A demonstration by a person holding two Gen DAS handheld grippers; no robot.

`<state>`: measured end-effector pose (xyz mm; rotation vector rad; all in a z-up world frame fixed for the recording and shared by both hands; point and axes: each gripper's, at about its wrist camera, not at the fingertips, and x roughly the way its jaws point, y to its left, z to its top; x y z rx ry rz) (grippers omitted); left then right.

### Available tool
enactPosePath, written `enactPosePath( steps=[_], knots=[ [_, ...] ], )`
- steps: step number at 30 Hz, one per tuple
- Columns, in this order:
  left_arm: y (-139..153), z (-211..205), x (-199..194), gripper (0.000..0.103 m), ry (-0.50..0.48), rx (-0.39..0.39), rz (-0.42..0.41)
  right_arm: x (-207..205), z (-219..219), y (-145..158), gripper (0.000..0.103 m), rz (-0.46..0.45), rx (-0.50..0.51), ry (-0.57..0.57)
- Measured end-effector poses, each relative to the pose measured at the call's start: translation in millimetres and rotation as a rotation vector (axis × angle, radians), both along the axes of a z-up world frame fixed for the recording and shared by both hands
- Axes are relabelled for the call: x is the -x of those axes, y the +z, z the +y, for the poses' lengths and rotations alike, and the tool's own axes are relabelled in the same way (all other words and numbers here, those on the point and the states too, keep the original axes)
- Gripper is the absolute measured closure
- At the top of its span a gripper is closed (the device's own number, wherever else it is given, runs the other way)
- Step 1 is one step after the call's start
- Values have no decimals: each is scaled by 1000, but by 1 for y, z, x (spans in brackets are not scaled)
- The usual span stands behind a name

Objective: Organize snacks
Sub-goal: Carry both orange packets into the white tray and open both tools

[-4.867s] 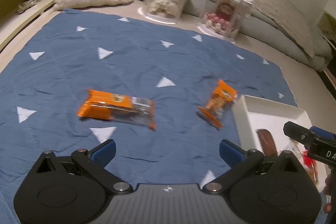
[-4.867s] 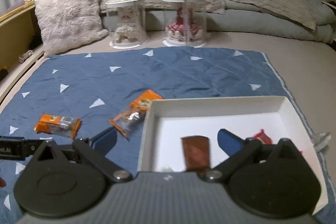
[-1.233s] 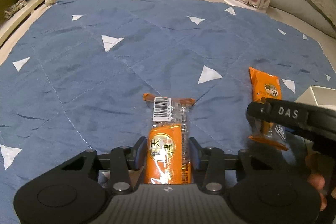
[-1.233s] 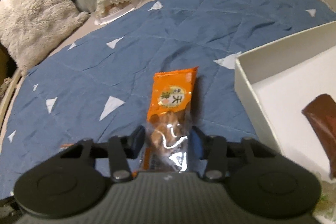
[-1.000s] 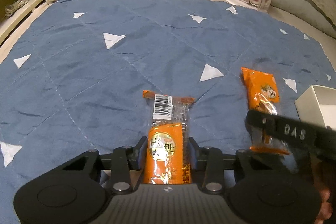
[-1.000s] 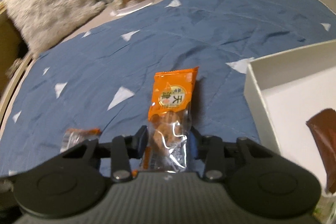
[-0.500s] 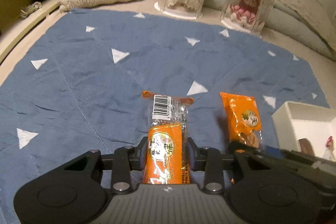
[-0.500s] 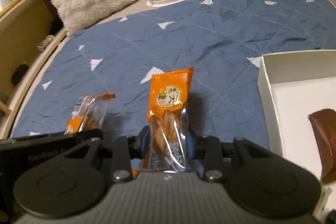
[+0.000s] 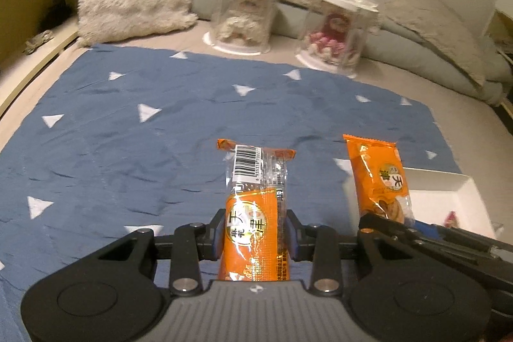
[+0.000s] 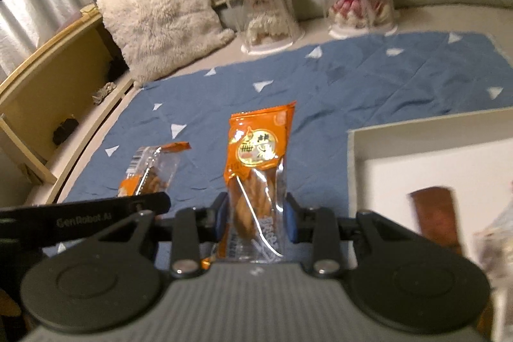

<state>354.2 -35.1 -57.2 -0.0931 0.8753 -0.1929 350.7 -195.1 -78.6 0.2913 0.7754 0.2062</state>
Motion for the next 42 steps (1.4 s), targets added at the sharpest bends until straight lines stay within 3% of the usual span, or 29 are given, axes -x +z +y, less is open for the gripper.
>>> enactPosePath(
  steps=[12, 22, 37, 40, 42],
  knots=[
    [10, -90, 18, 64, -113, 62, 2, 48, -91, 23, 63, -34, 116, -70],
    [0, -167, 6, 64, -223, 95, 49, 72, -167, 18, 62, 7, 187, -186],
    [-21, -244, -16, 64, -365, 56, 93, 57, -247, -6, 62, 95, 262, -315],
    [-20, -252, -22, 60, -379, 51, 82, 45, -246, -9, 61, 105, 273, -321],
    [-20, -255, -26, 45, -382, 51, 77, 40, -247, -10, 58, 104, 272, -332]
  ],
)
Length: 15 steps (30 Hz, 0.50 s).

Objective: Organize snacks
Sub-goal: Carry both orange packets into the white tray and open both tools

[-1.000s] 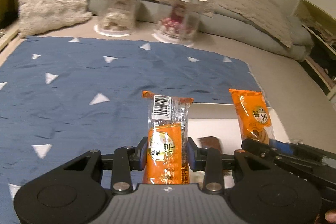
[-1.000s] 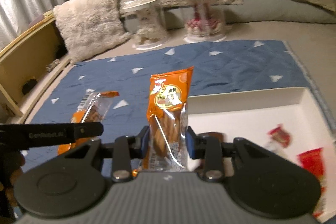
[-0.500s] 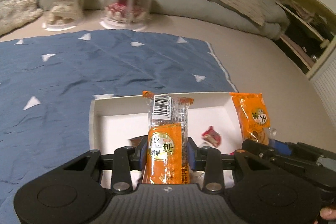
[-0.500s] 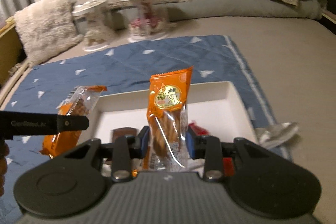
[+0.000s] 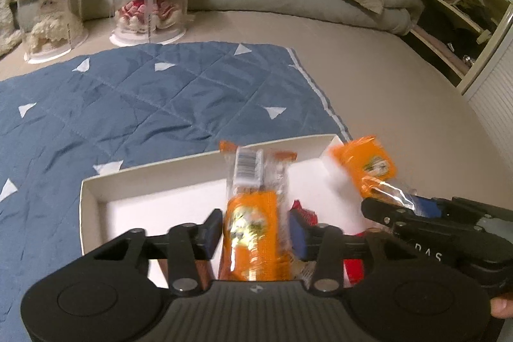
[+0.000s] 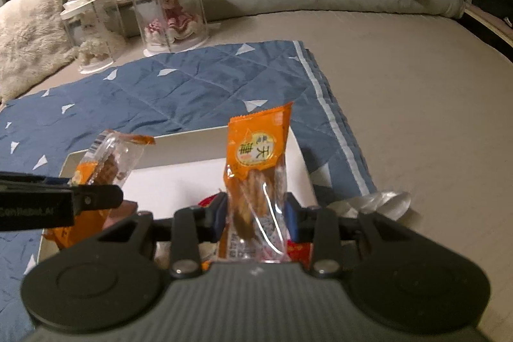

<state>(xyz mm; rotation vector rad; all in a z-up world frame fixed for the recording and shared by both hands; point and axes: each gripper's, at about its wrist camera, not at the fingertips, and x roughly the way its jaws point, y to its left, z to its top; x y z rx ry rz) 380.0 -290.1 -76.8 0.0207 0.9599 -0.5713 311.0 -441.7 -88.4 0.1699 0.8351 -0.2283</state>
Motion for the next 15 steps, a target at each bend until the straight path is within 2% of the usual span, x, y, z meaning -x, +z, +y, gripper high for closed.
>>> enactPosePath(
  steps=[3, 12, 15],
  knots=[
    [2, -3, 0, 29, -8, 1, -7, -2, -2, 1, 53, -9, -20, -9],
    [2, 6, 8, 18, -14, -22, 6, 3, 1, 9, 52, -18, -35, -24],
    [2, 11, 11, 17, -12, -28, 8, 8, 6, 14, 52, -6, -6, -22]
  ],
)
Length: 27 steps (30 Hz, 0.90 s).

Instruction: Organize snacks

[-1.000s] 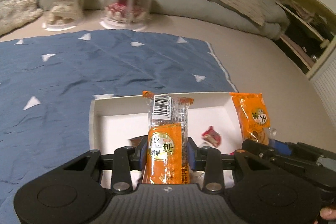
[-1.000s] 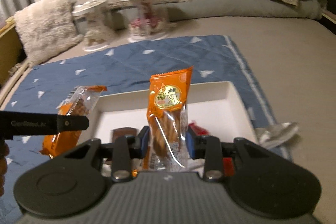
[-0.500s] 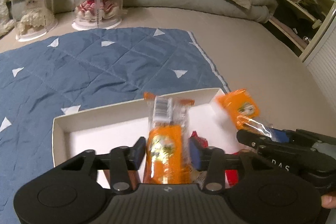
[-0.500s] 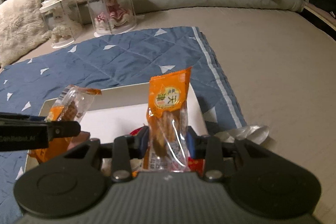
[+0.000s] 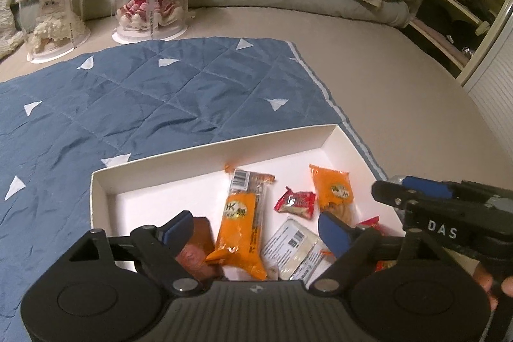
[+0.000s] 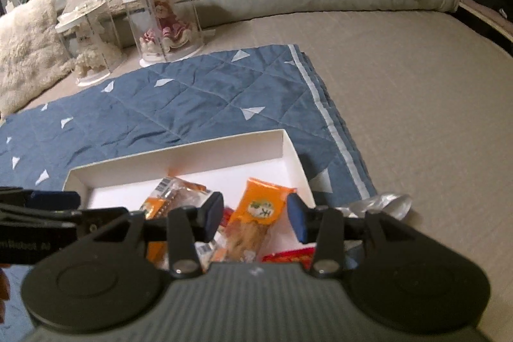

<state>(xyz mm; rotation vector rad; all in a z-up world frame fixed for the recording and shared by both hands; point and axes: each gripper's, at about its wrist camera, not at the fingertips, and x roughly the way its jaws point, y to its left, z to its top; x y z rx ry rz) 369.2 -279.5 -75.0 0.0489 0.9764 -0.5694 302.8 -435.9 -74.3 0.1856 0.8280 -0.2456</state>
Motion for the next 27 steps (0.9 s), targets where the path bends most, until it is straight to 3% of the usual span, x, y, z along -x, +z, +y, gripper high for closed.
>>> enactPosePath(
  steps=[5, 11, 13, 15, 19, 23, 27],
  knots=[
    [1, 8, 2, 14, 8, -6, 1, 6, 7, -6, 52, 82, 18, 52],
    [1, 18, 4, 13, 7, -4, 2, -2, 22, -49, 53, 263, 70, 115],
    [1, 19, 3, 13, 9, -10, 2, -6, 24, -59, 54, 260, 93, 93],
    [2, 21, 3, 13, 14, -12, 4, -10, 24, -60, 75, 222, 101, 51],
    [4, 26, 6, 7, 13, -16, 1, -12, 24, -51, 77, 179, 85, 22],
    [8, 29, 12, 3, 23, -21, -3, -3, 30, -31, 52, 132, 71, 51],
    [15, 36, 25, 0, 28, -27, -13, 12, 34, -6, 36, 59, 59, 57]
  ],
)
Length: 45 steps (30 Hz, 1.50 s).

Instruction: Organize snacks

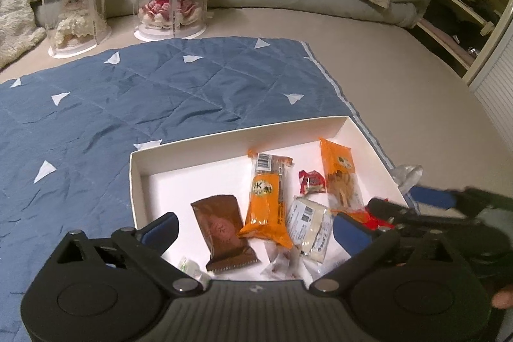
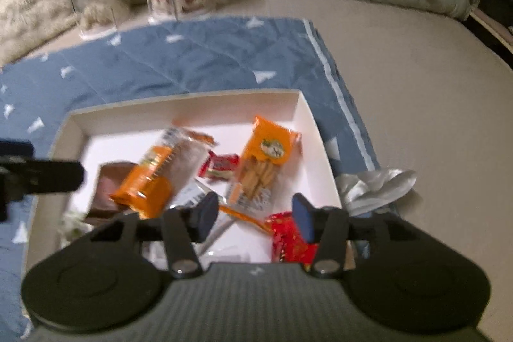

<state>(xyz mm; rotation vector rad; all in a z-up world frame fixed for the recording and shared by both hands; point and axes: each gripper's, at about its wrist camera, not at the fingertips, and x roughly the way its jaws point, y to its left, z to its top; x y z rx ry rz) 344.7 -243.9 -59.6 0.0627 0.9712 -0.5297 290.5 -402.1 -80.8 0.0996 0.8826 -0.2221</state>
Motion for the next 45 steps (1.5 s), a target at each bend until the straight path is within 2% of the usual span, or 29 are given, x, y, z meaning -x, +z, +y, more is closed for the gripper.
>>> enactPosePath(
  steps=[4, 6, 9, 15, 18, 28, 35, 45],
  knots=[
    [14, 11, 15, 0, 10, -10, -23, 20, 7, 25, 23, -65, 13, -14],
    [23, 18, 24, 0, 23, -13, -40, 32, 9, 35, 11, -87, 28, -27],
    [36, 30, 40, 0, 30, 4, -68, 51, 11, 50, 1, -125, 39, -40],
    [65, 56, 79, 0, 68, 32, -146, 96, 26, 85, 1, -222, 51, -30],
    [78, 69, 98, 0, 74, 59, -158, 121, 36, 101, 1, -272, 58, -22],
    [114, 101, 160, 0, 111, 77, -259, 189, 61, 135, 1, -375, 90, 10],
    [122, 120, 204, 0, 137, 67, -338, 225, 67, 142, 1, -435, 82, 40],
    [105, 139, 256, 0, 185, 53, -391, 264, 78, 127, 1, -473, 99, 98]
  ],
)
